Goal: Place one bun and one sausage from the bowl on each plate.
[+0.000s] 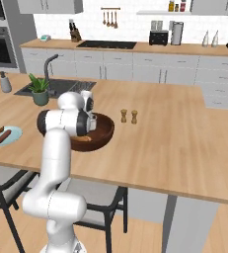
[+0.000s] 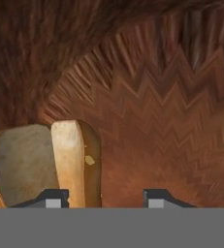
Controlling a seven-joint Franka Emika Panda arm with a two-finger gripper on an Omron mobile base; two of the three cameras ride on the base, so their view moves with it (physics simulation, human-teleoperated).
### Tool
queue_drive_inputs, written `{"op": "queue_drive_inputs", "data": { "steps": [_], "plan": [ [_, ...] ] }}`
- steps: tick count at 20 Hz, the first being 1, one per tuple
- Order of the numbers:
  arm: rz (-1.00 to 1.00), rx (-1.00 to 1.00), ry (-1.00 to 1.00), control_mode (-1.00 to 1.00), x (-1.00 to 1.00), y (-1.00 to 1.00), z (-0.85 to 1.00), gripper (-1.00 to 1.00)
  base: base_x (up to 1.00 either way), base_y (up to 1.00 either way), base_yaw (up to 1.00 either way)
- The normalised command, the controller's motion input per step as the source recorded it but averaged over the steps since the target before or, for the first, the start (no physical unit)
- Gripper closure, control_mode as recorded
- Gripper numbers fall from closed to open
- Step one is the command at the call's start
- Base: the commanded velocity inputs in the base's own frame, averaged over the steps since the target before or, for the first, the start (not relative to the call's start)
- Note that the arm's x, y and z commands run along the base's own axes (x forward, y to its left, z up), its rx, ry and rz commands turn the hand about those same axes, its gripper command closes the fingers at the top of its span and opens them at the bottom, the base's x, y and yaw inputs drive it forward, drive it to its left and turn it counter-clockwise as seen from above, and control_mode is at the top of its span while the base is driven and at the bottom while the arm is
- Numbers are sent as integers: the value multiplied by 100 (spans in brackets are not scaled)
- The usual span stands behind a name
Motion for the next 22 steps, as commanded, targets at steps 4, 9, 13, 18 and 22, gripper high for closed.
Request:
{"op": "queue_drive_inputs", "data": {
  "steps": [4,9,13,18,22],
  "plan": [
    [0,0,0,-100,-37,1,0,100,0,0,0],
    [0,-4,-7,-100,-23,0,49,100,0,0,0],
    [0,-6,-7,-100,-16,0,100,100,0,0,0],
    [0,-10,-12,-100,-22,0,82,100,0,0,0],
    [-2,-2,-46,-100,-94,-4,68,100,0,0,0]
  ]
}}
